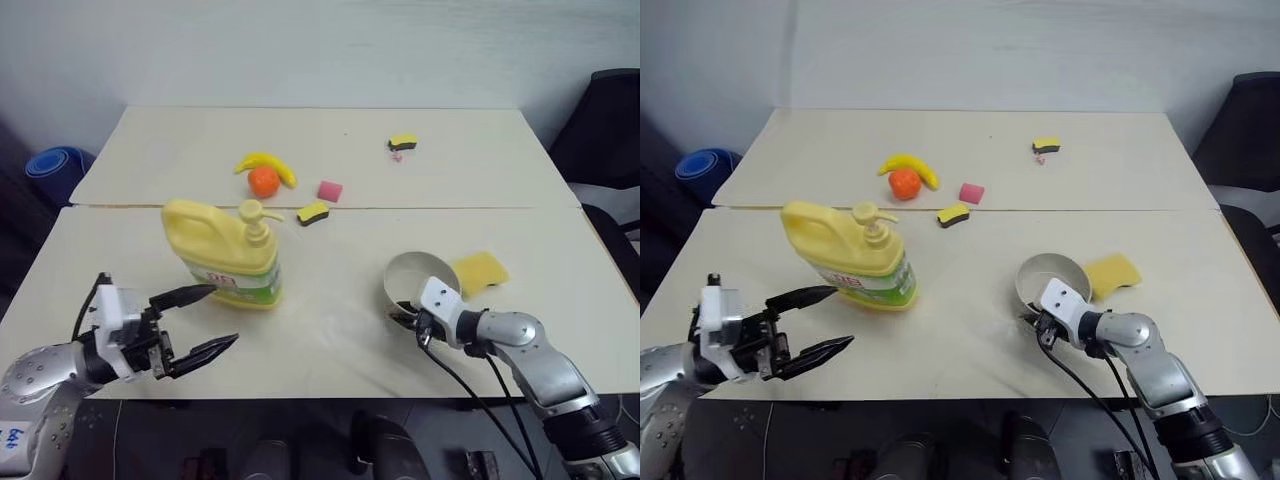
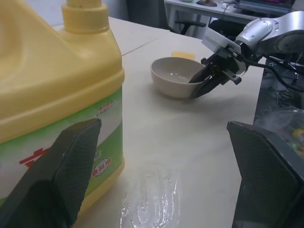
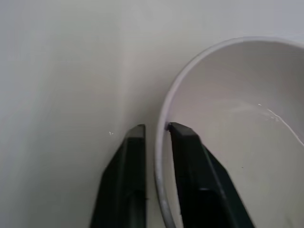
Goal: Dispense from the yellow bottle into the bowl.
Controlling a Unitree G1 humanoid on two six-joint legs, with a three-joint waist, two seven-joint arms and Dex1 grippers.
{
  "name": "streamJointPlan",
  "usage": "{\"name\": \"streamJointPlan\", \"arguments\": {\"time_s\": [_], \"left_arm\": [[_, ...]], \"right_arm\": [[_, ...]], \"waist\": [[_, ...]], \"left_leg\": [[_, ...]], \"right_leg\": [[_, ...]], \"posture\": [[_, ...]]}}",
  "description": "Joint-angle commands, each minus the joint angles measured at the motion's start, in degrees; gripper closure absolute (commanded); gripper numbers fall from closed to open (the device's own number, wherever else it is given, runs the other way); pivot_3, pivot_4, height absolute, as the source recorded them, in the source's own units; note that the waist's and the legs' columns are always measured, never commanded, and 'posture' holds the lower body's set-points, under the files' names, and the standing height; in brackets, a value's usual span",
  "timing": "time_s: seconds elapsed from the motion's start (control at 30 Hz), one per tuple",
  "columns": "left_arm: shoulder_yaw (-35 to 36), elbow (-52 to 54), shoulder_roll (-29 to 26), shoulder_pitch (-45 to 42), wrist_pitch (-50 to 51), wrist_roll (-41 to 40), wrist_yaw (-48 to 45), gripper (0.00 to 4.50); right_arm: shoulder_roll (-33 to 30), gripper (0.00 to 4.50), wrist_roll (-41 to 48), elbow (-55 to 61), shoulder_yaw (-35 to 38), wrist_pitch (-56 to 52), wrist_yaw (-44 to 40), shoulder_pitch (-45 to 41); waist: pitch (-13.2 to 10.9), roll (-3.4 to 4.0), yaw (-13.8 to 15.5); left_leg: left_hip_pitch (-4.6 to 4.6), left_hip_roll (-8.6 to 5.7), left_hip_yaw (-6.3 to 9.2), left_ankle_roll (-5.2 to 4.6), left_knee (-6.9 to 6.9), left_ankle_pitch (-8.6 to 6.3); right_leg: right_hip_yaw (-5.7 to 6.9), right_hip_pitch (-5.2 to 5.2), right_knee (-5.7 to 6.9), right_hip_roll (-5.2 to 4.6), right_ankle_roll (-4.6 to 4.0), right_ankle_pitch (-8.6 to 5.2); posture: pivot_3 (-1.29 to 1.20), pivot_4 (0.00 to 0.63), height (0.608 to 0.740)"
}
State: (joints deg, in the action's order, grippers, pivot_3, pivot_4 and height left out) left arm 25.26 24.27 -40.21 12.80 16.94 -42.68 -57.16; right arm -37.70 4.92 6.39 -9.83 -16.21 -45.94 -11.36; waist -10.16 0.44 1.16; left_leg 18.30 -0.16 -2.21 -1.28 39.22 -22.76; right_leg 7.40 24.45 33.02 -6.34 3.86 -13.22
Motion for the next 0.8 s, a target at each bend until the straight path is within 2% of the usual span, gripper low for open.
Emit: {"name": "streamJointPlan", "arguments": {"time_s": [0.03, 0.13, 0.27, 0.37, 0.5, 0.63, 0.8], "left_arm": [[8.61, 6.39, -3.99, -0.50, 7.15, -12.39, 3.32, 0.19], [14.19, 7.53, -7.51, -3.39, 12.54, -23.14, 7.79, 0.89], [14.39, 4.47, -10.34, -12.98, 13.56, -25.71, 13.91, 2.23], [7.57, 0.02, -12.07, -22.77, 13.82, -21.59, 14.16, 3.23], [-1.65, -4.14, -11.07, -31.50, 13.84, -16.50, 11.96, 4.47], [-7.97, -7.01, -8.31, -36.39, 12.13, -11.02, 10.23, 4.47], [-10.54, -8.20, -5.19, -39.68, 12.30, -8.28, 10.36, 4.47]], "right_arm": [[-1.37, 4.49, -0.41, 1.24, 0.55, 3.42, -2.11, -1.57], [-3.12, 4.50, 0.93, 2.94, 0.89, 2.92, -5.86, -2.81], [-5.30, 4.50, 4.51, 7.97, 0.98, 0.02, -12.31, -7.59], [-5.65, 4.50, 6.72, 11.49, -0.42, -5.38, -15.61, -14.36], [-5.11, 4.50, 8.94, 14.44, -3.59, -11.40, -19.33, -22.10], [-3.81, 4.50, 10.01, 16.53, -7.03, -15.47, -21.47, -27.99], [-3.44, 4.50, 10.55, 17.67, -9.97, -16.91, -23.99, -31.09]], "waist": [[0.00, -0.11, -0.14], [-0.01, -0.09, -0.03], [-0.07, -0.02, 0.13], [-0.07, -0.02, 0.03], [-0.06, -0.04, -0.03], [-0.09, -0.10, -0.13], [-0.09, -0.15, -0.17]], "left_leg": [[0.00, 0.02, 0.01, 0.02, 0.00, 0.01], [0.00, 0.01, 0.04, 0.04, 0.00, 0.02], [-0.01, -0.06, 0.06, 0.02, 0.02, 0.04], [-0.04, -0.05, 0.06, 0.07, 0.05, 0.07], [-0.02, -0.02, 0.03, 0.12, 0.05, 0.09], [0.06, 0.01, 0.00, 0.14, 0.05, 0.07], [0.05, 0.02, 0.00, 0.15, 0.06, 0.08]], "right_leg": [[0.00, 0.00, 0.00, 0.00, 0.00, 0.00], [0.00, 0.00, 0.05, 0.00, -0.01, -0.01], [0.02, -0.04, 0.00, -0.02, 0.00, 0.00], [0.02, -0.04, 0.09, 0.10, 0.00, 0.00], [0.01, -0.02, 0.35, 0.48, -0.01, 0.00], [0.02, 0.04, 0.26, 0.55, -0.01, 0.00], [0.01, 0.03, 0.27, 0.55, 0.00, 0.00]], "posture": [[0.00, 0.150, 0.740], [0.00, 0.150, 0.740], [0.00, 0.150, 0.740], [0.00, 0.150, 0.740], [0.00, 0.150, 0.740], [0.00, 0.150, 0.740], [0.00, 0.150, 0.740]]}}
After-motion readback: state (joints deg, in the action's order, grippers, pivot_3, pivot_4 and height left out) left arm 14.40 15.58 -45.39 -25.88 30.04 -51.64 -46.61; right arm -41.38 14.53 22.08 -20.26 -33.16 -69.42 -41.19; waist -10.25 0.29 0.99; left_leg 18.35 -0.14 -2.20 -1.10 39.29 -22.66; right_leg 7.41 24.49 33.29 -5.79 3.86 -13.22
